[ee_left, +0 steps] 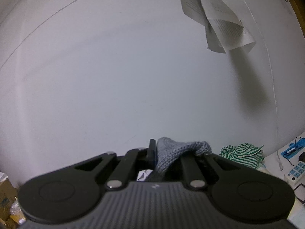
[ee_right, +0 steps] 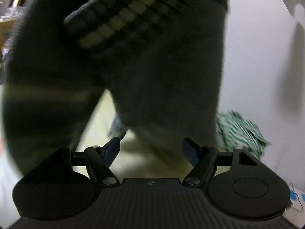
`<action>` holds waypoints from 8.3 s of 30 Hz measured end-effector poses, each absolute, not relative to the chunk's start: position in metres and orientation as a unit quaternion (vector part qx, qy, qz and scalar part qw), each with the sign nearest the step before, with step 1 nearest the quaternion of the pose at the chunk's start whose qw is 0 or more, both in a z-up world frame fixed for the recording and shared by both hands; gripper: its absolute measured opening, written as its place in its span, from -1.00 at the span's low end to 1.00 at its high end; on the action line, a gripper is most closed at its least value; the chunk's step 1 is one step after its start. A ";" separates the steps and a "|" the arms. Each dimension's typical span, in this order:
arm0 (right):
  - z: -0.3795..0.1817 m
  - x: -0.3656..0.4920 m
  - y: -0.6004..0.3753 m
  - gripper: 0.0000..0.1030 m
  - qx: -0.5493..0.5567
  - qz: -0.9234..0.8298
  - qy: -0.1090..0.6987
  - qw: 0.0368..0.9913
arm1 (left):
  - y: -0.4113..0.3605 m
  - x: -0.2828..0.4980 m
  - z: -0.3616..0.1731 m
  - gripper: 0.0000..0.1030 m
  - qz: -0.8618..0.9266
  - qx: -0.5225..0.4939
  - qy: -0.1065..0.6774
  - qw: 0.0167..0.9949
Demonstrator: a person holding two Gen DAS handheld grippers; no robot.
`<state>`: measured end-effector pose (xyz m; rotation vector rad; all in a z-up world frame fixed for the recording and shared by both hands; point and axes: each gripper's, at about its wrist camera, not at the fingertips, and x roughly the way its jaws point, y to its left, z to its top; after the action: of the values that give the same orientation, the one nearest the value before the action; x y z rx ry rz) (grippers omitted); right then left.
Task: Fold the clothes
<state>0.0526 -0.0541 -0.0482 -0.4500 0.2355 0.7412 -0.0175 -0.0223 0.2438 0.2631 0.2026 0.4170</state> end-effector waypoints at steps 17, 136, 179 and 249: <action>0.053 0.033 -0.173 -0.86 0.029 0.325 0.173 0.929 | 0.093 -0.110 0.213 -0.72 0.191 0.139 0.126 0.964; -0.057 0.236 -0.164 -0.17 -0.308 0.060 0.305 0.899 | 0.070 -0.085 -0.031 0.72 -0.026 0.056 0.450 0.891; 0.002 0.035 -0.209 -0.63 0.072 0.444 0.439 0.778 | 0.130 -0.159 -0.003 -0.95 -0.102 -0.075 0.434 0.892; 0.001 0.021 -0.222 -0.14 0.003 0.392 0.514 0.763 | 0.103 -0.134 -0.013 0.55 -0.096 -0.038 0.412 0.905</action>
<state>0.0212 -0.2216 0.0012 0.0068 1.1170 0.8518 -0.1342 0.1034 -0.0128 -0.0775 0.8508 -0.1976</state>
